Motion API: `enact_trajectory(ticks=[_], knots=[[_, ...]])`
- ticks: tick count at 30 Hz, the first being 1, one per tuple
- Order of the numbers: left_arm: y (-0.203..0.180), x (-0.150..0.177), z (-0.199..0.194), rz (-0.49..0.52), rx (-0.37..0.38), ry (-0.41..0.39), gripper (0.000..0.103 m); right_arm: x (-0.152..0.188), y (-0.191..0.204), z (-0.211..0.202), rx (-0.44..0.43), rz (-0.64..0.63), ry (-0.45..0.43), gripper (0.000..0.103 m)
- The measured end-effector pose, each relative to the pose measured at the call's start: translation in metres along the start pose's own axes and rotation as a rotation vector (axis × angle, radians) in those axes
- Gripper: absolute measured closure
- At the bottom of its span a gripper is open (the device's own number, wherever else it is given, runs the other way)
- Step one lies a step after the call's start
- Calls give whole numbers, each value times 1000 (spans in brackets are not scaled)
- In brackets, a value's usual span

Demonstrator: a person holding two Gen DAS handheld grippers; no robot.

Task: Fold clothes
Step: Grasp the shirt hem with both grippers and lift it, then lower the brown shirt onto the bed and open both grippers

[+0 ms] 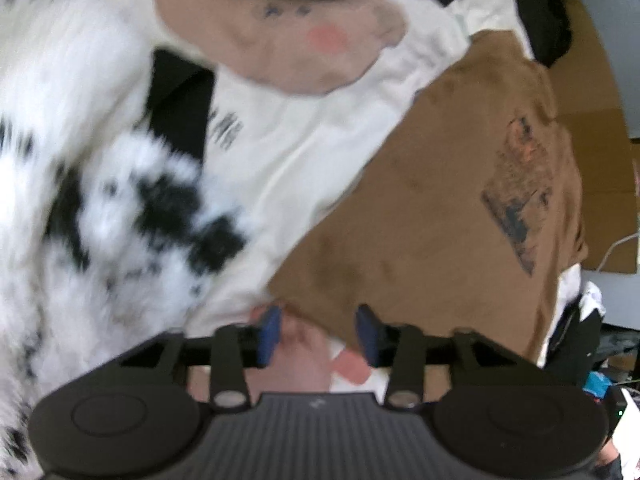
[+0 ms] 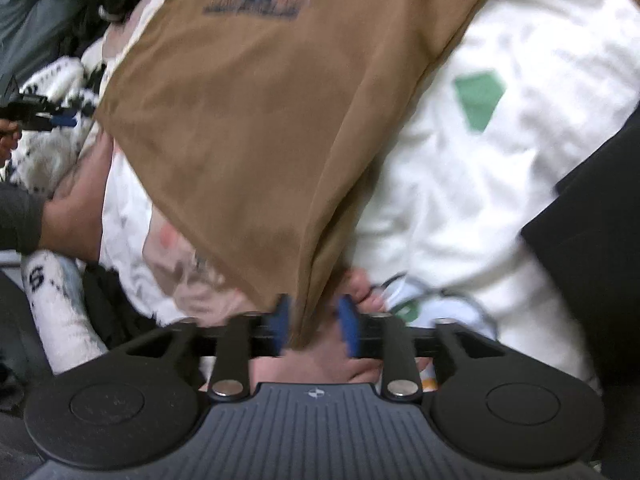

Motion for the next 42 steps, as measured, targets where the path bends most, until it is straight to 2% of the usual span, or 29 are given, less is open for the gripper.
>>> enact_trajectory(ticks=[4, 8, 14, 18, 22, 26, 29, 35, 39, 42], knots=[[-21, -21, -7, 39, 14, -40, 38, -12, 2, -16, 2, -8, -72, 56], [-44, -41, -2, 63, 28, -45, 37, -24, 5, -27, 19, -27, -143, 54], [-82, -72, 3, 129, 53, -87, 37, -40, 6, -39, 34, 11, -267, 53], [-121, -94, 7, 214, 73, -104, 30, -49, 1, -47, 41, 57, -355, 53], [-159, -112, 11, 307, 80, -119, 27, -58, -11, -59, 56, 134, -476, 53], [-194, -127, 16, 389, 88, -146, 23, -69, -25, -67, 78, 198, -554, 53], [-209, -139, 22, 423, 75, -180, 23, -77, -36, -72, 88, 232, -584, 53], [-222, -176, 43, 428, 53, -249, 23, -100, -60, -82, 97, 303, -631, 53], [-226, -213, 55, 426, 20, -340, 23, -113, -68, -83, 108, 321, -629, 53], [-233, -237, 61, 468, -9, -408, 23, -125, -71, -80, 136, 318, -633, 53]])
Point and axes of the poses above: each gripper's, at about its wrist camera, not at the fingertips, and z roughly the way its jaws point, y to its left, x to its underside, the point moved 1 cm from there along z, roughly the way its jaws point, and after that the axes turned 10 degrees about z, right-handed, at the moved point
